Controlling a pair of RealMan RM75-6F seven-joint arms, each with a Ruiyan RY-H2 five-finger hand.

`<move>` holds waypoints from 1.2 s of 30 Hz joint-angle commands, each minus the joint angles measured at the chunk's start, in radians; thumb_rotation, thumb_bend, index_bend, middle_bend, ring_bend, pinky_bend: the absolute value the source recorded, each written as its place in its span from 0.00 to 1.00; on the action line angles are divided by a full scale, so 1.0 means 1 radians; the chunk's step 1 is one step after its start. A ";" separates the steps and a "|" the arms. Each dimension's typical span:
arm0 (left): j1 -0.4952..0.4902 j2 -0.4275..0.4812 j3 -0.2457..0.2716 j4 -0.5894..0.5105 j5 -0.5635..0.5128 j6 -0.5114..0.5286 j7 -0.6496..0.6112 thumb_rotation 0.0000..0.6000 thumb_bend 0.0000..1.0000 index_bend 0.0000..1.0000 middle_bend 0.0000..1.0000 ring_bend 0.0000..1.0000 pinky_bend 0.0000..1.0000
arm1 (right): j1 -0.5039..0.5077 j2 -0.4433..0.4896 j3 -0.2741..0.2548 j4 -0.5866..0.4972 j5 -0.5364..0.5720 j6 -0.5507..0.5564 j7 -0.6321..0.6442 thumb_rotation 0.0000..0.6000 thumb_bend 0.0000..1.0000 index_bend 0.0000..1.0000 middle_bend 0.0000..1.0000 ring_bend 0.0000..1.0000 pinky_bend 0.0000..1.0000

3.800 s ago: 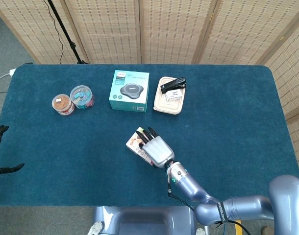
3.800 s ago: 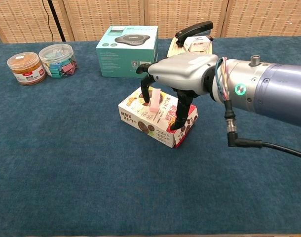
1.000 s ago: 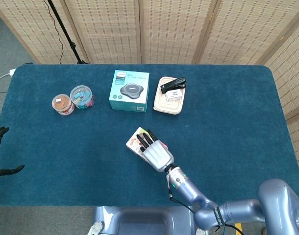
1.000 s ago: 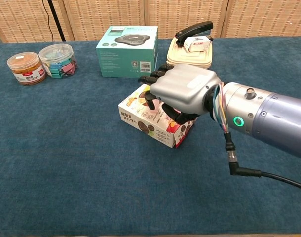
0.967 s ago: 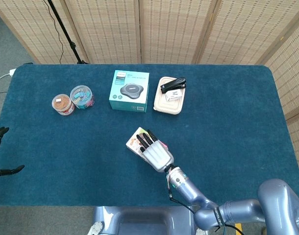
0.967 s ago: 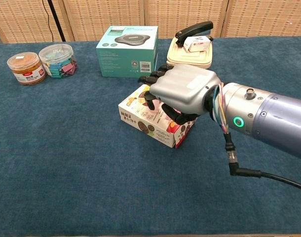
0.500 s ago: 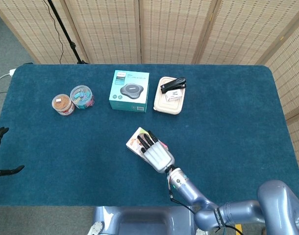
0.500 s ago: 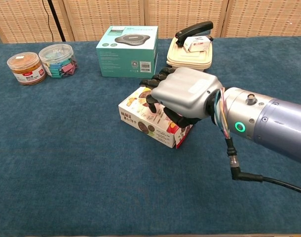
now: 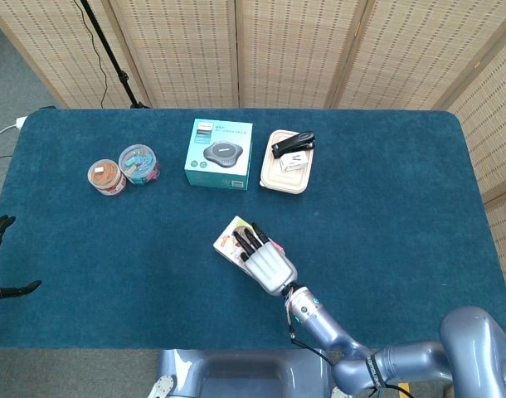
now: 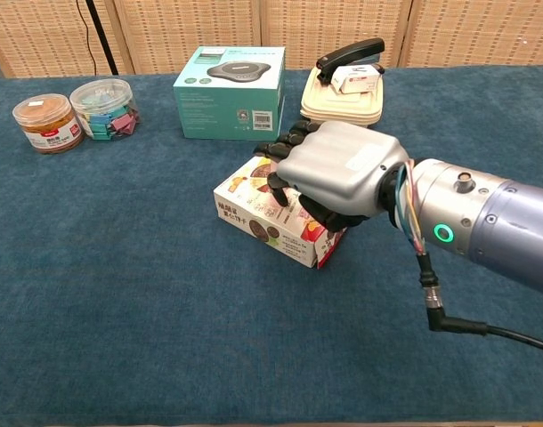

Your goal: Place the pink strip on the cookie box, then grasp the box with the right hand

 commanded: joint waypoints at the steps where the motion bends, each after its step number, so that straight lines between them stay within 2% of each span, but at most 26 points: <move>1: 0.001 0.000 0.000 0.000 0.000 0.001 0.000 1.00 0.05 0.00 0.00 0.00 0.00 | -0.001 -0.001 0.000 -0.001 -0.001 -0.002 -0.001 1.00 0.81 0.34 0.00 0.00 0.00; 13: 0.003 0.002 0.001 0.003 0.006 0.000 -0.009 1.00 0.05 0.00 0.00 0.00 0.00 | 0.017 -0.033 0.028 0.025 0.028 -0.023 -0.030 1.00 0.81 0.33 0.00 0.00 0.00; 36: 0.001 0.002 0.003 0.004 0.005 -0.007 -0.012 1.00 0.05 0.00 0.00 0.00 0.00 | 0.023 -0.054 0.039 0.039 0.035 -0.023 -0.037 1.00 0.81 0.33 0.00 0.00 0.00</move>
